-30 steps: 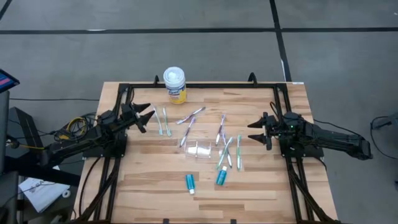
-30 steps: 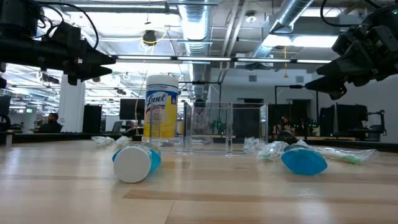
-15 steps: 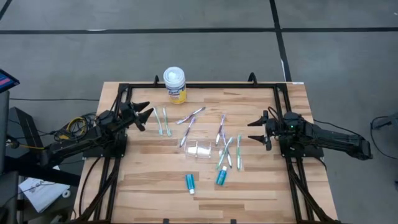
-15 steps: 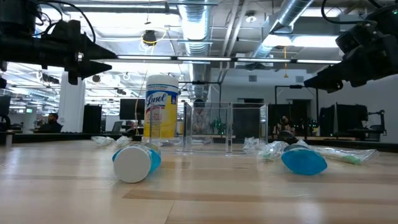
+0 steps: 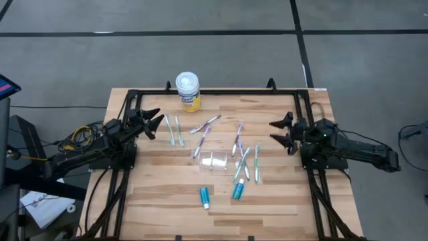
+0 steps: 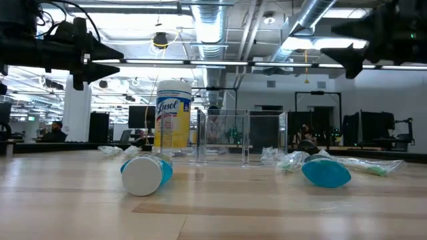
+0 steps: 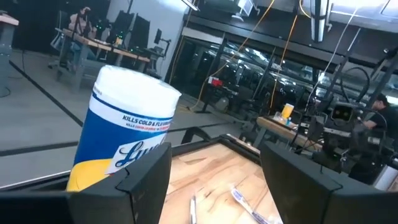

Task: Pick & Place toothbrushing station
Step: Put the mouthwash into the middle compartment of the transparent organizer

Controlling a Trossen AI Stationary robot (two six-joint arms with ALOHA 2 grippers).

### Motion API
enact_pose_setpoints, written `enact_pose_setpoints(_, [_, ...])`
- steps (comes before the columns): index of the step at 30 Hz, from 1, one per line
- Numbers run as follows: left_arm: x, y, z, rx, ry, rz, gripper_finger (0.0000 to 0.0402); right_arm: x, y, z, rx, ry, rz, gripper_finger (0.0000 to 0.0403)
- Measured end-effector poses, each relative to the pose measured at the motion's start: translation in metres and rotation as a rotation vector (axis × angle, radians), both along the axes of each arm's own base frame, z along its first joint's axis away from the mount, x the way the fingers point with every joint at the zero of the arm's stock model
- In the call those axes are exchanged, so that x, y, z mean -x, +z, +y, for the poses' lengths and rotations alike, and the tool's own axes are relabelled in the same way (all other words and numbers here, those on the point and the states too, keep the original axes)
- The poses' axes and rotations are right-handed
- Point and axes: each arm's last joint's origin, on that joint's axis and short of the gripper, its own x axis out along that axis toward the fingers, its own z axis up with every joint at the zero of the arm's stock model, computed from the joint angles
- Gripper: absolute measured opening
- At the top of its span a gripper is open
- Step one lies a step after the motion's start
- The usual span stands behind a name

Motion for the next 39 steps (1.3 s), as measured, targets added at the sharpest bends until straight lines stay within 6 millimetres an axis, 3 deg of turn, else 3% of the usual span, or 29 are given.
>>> enact_pose_setpoints(9, [0.002,0.009,-0.001,0.034,-0.013,-0.146,0.0241,0.006,0.019,-0.002,-0.416,0.003,-0.298,0.0265])
enact_pose_setpoints(15, [0.003,0.013,-0.001,0.126,-0.025,-0.262,0.0241,0.011,0.026,-0.004,-0.561,-0.007,-0.429,0.0265])
enact_pose_setpoints(19, [0.003,0.013,-0.001,0.167,-0.036,-0.294,0.0241,0.014,0.032,-0.002,-0.6,0.044,-0.501,0.0265])
enact_pose_setpoints(24, [0.0,0.011,0.001,0.138,-0.017,-0.237,0.0241,0.017,0.037,-0.001,-0.527,0.046,-0.548,0.0265])
enact_pose_setpoints(27, [-0.001,0.009,0.002,0.227,-0.031,-0.284,0.0241,0.016,0.036,-0.002,-0.584,0.057,-0.549,0.0265])
enact_pose_setpoints(33, [-0.011,0.009,-0.003,0.375,-0.293,-0.267,0.0239,0.012,0.036,-0.002,-0.622,0.063,-0.522,0.0265])
enact_pose_setpoints(39, [-0.041,0.036,-0.01,0.364,-0.526,-0.025,0.0204,0.009,0.053,-0.004,-0.557,0.024,-0.49,0.0265])
